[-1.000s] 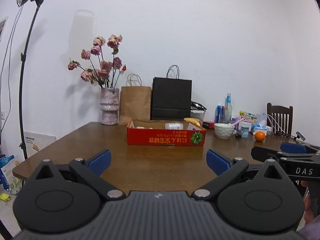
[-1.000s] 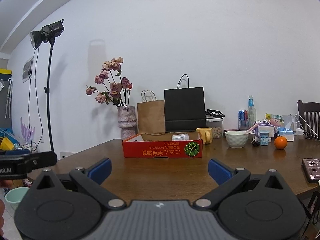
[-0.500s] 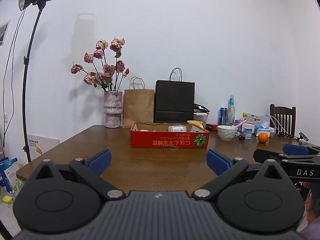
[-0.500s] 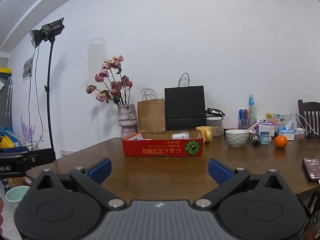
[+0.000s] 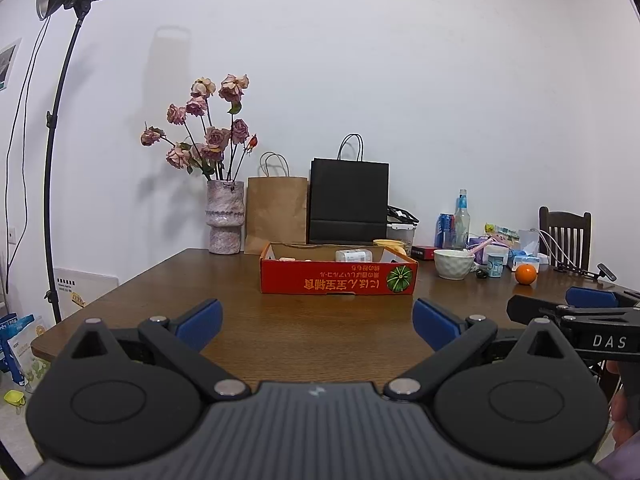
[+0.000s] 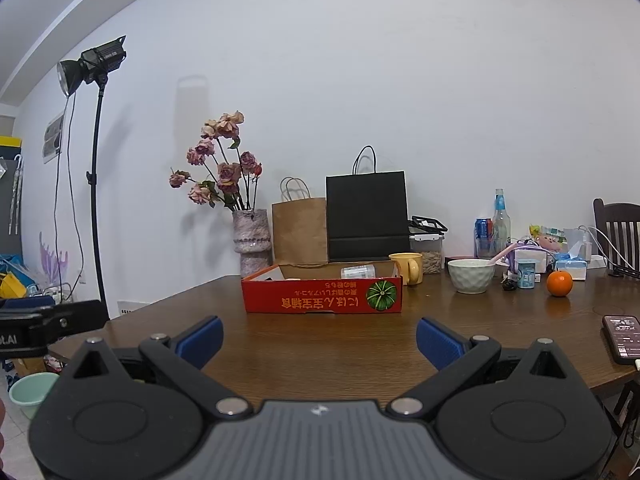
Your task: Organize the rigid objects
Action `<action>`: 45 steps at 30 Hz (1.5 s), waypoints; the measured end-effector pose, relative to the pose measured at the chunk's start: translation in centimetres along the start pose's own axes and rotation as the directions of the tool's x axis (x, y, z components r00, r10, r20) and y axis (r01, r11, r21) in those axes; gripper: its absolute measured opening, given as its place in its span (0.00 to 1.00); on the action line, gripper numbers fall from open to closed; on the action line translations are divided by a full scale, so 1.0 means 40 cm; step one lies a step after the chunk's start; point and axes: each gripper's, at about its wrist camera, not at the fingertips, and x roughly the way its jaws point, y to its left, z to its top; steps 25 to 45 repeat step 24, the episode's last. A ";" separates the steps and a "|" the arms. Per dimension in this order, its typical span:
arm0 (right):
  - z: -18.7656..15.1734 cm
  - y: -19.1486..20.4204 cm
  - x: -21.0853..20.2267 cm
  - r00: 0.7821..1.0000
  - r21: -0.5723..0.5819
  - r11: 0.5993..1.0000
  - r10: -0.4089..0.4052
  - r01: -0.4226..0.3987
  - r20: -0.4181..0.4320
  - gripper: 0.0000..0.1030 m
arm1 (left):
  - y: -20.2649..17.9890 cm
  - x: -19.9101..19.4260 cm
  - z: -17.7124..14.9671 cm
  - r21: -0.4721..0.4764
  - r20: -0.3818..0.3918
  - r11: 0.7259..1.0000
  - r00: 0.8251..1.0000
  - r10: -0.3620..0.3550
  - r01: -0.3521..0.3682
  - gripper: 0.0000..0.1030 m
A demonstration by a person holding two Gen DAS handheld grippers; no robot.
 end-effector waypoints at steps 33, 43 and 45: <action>-0.002 -0.005 0.006 1.000 0.003 1.000 -0.003 0.003 -0.010 1.00 | 0.007 0.002 -0.005 0.001 -0.010 1.000 1.000 -0.019 0.019 1.00; -0.002 -0.005 0.006 1.000 0.003 1.000 -0.003 0.003 -0.010 1.00 | 0.007 0.002 -0.005 0.001 -0.010 1.000 1.000 -0.019 0.019 1.00; -0.002 -0.005 0.006 1.000 0.003 1.000 -0.003 0.003 -0.010 1.00 | 0.007 0.002 -0.005 0.001 -0.010 1.000 1.000 -0.019 0.019 1.00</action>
